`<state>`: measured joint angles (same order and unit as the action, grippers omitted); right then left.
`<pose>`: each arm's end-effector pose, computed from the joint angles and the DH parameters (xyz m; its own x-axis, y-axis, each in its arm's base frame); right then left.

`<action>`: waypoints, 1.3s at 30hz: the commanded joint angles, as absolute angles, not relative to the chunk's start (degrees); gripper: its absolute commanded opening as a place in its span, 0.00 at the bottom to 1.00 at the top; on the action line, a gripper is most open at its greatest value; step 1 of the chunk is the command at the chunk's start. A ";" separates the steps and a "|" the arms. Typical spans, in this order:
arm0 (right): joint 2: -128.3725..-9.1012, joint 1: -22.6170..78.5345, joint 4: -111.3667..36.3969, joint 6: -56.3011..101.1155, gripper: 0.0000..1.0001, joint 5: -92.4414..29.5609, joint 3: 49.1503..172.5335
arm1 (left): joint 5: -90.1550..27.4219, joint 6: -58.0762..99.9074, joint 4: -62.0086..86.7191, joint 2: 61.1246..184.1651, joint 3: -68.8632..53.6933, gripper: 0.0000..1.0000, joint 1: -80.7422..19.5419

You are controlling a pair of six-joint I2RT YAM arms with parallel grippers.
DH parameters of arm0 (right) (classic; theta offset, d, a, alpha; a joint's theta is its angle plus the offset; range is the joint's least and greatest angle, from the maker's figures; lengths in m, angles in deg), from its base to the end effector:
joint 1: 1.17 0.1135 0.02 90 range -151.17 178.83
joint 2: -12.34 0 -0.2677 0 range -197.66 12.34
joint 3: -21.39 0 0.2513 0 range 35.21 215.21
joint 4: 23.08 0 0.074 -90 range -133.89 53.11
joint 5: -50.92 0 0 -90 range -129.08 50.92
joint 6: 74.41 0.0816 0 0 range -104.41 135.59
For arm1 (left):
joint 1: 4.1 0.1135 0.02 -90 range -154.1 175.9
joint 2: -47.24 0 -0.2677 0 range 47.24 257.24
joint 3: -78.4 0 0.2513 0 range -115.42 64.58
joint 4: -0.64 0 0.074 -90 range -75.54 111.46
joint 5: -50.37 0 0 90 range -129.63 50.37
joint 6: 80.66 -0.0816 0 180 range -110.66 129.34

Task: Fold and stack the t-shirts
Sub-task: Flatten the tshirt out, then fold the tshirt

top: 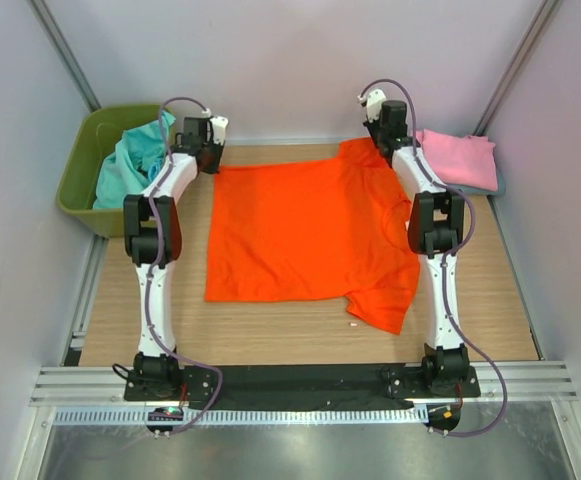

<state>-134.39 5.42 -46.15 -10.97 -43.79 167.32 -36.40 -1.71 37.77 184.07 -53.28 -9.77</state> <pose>0.6337 0.0665 0.1940 -0.3418 -0.4881 -0.8031 -0.2153 0.8725 -0.4386 0.5773 -0.0619 0.1695 -0.6302 0.2549 -0.7334 0.2658 0.9583 0.1046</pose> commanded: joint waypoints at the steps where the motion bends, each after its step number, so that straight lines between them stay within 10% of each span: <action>1: -126.80 4.98 -43.92 -9.90 0.01 -42.16 163.38 | -33.41 -0.69 37.83 177.24 -54.78 0.00 -9.46; 39: -86.62 5.33 -51.13 -8.58 0.01 -34.51 113.97 | -25.13 0.02 43.81 151.57 -25.34 0.00 -8.32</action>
<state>-90.11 5.12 -51.96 -9.47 -35.92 115.56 -26.07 0.28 43.87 154.52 -27.38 -8.68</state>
